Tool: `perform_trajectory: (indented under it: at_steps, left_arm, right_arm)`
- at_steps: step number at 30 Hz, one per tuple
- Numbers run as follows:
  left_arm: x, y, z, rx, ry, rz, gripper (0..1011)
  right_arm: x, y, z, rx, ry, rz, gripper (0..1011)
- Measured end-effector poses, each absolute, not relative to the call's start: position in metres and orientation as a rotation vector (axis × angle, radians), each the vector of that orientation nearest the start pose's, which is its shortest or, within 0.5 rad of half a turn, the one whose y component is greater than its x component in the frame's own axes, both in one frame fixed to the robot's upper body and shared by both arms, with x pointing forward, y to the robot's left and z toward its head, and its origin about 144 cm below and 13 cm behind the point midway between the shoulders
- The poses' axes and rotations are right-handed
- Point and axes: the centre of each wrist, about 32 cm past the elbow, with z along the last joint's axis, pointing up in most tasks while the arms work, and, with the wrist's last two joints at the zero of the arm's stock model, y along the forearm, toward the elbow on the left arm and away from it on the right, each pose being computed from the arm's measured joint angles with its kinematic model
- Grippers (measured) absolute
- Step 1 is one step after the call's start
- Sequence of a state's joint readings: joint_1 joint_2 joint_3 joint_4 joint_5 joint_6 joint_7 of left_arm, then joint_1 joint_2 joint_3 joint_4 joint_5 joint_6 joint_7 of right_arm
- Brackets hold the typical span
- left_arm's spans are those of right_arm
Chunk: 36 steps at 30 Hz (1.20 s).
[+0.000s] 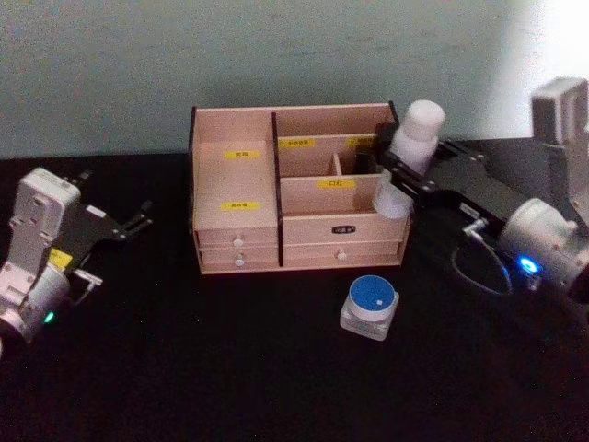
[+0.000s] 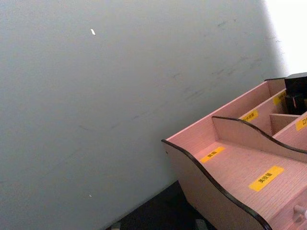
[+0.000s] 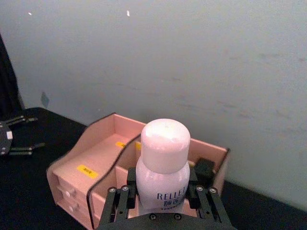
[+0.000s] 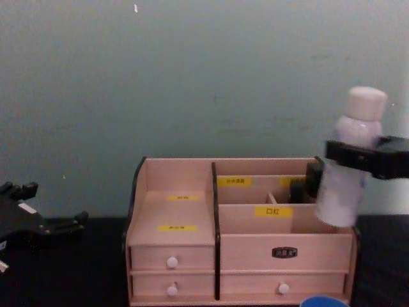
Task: Pick up the facial cleanser and watermelon frost from the table and place them into the tiered storage box.
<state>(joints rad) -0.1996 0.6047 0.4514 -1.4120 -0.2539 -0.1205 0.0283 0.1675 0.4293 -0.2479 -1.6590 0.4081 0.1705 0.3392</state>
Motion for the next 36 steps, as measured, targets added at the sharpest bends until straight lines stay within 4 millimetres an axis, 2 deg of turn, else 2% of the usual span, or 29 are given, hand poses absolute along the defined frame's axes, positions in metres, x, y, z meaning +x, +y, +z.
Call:
perform_trajectory:
  at_steps: [20,28,36]
  left_arm:
    - [0.489,0.31,1.14,0.304,-0.285,1.248,1001]
    - [0.489,0.31,1.14,0.304,-0.285,1.248,1001]
    - [0.489,0.31,1.14,0.305,-0.285,1.248,1001]
  right_arm:
    - [0.56,-0.219,1.229,-0.077,-0.023,-0.915,591]
    - [0.575,-0.207,1.232,-0.075,-0.026,-0.91,591]
    - [0.58,-0.203,1.232,-0.081,-0.028,-0.913,591]
